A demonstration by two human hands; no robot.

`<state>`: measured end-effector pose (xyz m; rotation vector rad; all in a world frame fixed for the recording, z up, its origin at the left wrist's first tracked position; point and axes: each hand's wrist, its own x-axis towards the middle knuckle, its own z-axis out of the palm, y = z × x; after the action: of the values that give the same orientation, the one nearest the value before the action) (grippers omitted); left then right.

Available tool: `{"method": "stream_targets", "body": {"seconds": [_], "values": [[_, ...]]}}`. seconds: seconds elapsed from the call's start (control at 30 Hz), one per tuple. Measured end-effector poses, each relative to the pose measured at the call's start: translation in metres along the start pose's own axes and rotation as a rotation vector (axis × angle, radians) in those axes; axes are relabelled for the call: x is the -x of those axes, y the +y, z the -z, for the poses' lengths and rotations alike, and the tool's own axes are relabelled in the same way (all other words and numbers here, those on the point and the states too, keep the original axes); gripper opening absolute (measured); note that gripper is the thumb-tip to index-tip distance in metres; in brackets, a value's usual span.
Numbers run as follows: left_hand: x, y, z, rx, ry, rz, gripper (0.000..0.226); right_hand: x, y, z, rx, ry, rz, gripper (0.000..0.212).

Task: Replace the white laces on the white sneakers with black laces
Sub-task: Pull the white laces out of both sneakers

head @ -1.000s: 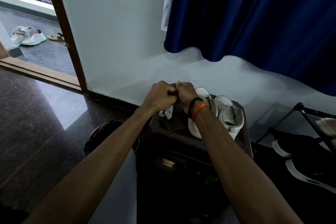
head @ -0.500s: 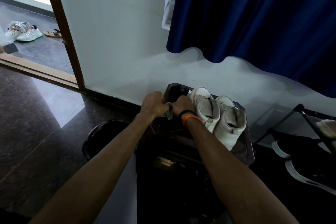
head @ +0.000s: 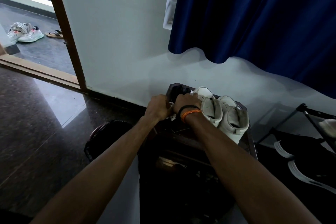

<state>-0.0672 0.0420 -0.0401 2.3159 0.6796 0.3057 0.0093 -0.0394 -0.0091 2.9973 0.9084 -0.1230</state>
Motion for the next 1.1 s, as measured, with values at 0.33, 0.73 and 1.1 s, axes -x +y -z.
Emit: {"method": "stream_targets", "body": {"seconds": [0.33, 0.73, 1.1], "values": [[-0.011, 0.007, 0.011, 0.142, 0.013, -0.026, 0.011, 0.009, 0.039, 0.027, -0.348, 0.268, 0.038, 0.024], [-0.014, 0.009, 0.014, 0.024, -0.039, 0.127, 0.048, 0.022, 0.03, 0.032, -0.207, 0.155, 0.106, 0.026], [-0.024, 0.018, -0.002, -0.183, -0.037, 0.077, 0.023, -0.002, 0.013, 0.0, -0.062, -0.018, 0.093, 0.036]]}}
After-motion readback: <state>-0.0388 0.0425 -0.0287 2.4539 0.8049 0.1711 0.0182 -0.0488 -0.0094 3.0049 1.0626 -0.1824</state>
